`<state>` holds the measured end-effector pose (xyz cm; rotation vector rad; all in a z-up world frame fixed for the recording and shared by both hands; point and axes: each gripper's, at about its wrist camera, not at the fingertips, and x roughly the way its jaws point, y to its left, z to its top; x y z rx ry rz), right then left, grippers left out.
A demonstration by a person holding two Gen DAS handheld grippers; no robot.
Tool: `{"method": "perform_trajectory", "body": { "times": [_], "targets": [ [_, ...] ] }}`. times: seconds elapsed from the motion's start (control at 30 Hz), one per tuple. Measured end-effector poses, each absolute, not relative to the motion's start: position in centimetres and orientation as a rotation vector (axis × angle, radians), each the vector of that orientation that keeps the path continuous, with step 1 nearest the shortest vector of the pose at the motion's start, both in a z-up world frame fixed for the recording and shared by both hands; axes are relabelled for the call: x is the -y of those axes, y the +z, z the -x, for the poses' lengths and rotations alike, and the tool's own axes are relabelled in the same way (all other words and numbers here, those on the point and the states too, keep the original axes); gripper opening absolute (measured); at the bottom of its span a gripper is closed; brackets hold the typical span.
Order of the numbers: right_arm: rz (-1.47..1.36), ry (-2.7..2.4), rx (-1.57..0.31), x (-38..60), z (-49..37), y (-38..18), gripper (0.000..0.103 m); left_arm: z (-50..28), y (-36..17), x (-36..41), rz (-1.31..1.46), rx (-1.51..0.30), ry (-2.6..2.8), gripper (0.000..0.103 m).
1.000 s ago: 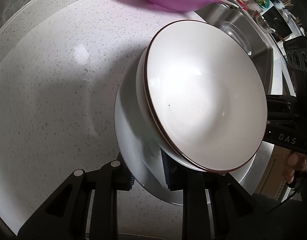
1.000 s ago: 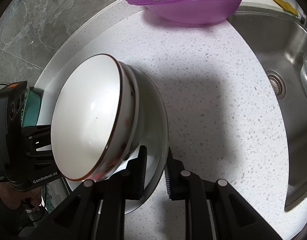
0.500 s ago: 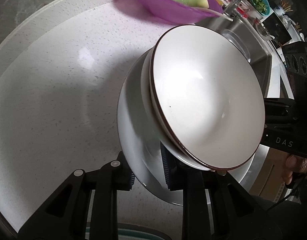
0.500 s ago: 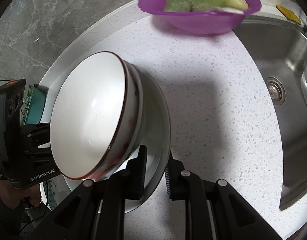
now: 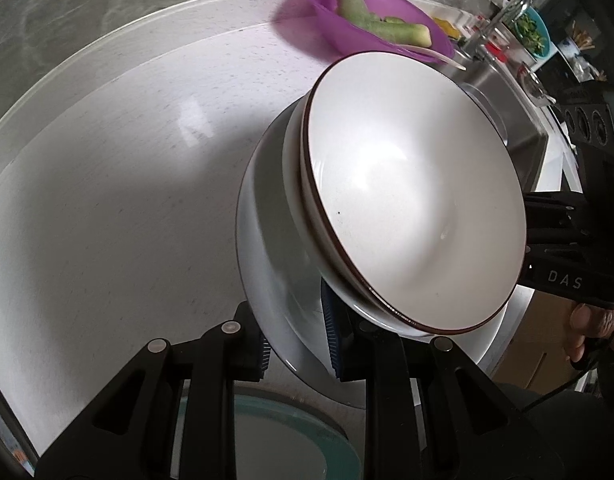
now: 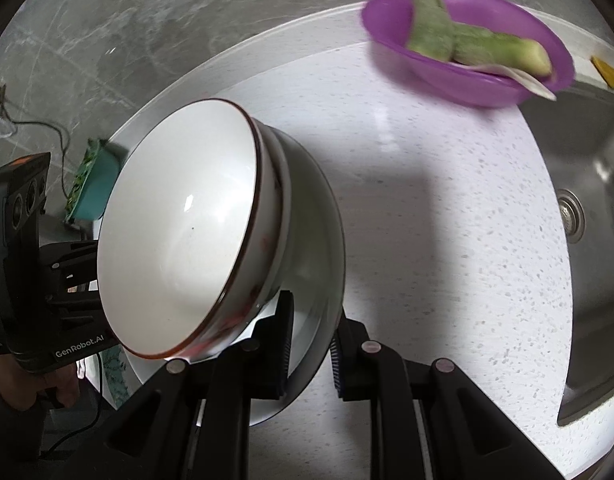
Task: Organize plates and bowls
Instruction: 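Lift the stack with both grippers and lower it onto the teal floral plate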
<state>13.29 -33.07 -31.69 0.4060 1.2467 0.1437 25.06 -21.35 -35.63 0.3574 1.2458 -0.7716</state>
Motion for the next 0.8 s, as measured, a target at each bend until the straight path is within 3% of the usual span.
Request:
{"method": "perform_trajectory", "body": {
  "times": [0.8],
  "targets": [
    [-0.257, 0.343, -1.269, 23.5, -15.2, -29.2, 0.019, -22.3, -33.6, 7.3, -0.214, -1.247, -0.619, 0.020]
  ]
}}
